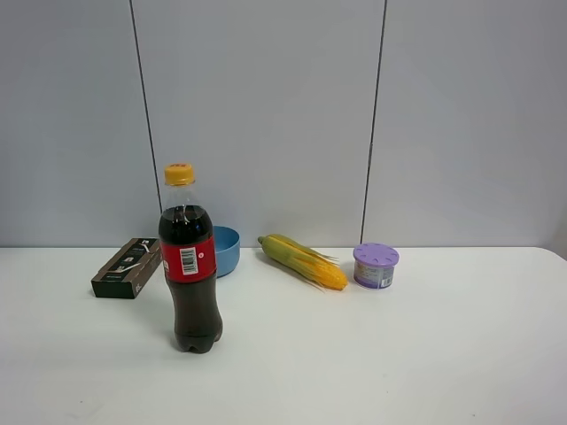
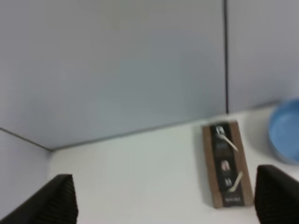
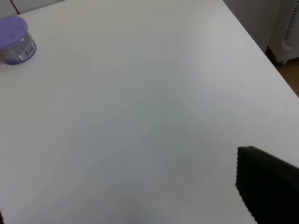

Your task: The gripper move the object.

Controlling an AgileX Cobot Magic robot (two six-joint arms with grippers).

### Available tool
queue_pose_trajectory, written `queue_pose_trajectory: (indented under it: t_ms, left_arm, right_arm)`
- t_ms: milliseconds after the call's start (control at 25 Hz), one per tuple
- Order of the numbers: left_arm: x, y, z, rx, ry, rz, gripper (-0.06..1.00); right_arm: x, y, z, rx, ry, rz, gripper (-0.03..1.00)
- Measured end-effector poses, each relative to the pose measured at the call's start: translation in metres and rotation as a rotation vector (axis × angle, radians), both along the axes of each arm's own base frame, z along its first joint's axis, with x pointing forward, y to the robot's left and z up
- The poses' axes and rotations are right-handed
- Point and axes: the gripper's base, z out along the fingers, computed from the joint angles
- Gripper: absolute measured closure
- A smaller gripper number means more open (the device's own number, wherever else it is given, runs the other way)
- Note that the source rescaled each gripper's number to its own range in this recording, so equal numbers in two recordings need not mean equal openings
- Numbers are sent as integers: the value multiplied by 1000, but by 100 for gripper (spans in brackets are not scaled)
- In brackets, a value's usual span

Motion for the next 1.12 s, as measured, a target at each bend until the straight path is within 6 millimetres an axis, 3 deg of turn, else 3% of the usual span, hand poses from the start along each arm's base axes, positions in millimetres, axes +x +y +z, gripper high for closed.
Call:
queue_pose_trajectory:
  t_ms: [120, 280, 520, 720, 960, 1120]
  left_arm:
    - [-44, 8, 23, -23, -67, 29, 68]
    - [-109, 23, 23, -61, -80, 97, 68]
    - [-209, 37, -21, -102, -58, 204, 68]
    - [-292, 37, -70, -137, -118, 248, 68]
    - [-354, 34, -136, -147, -208, 242, 67]
    - [-375, 33, -173, -153, -259, 238, 67]
  right_arm:
    - [0, 0, 0, 0, 0, 0, -3]
    - [0, 0, 0, 0, 0, 0, -3]
    - [0, 0, 0, 0, 0, 0, -3]
    - [0, 0, 0, 0, 0, 0, -3]
    - [0, 0, 0, 0, 0, 0, -3]
    - [0, 0, 0, 0, 0, 0, -3]
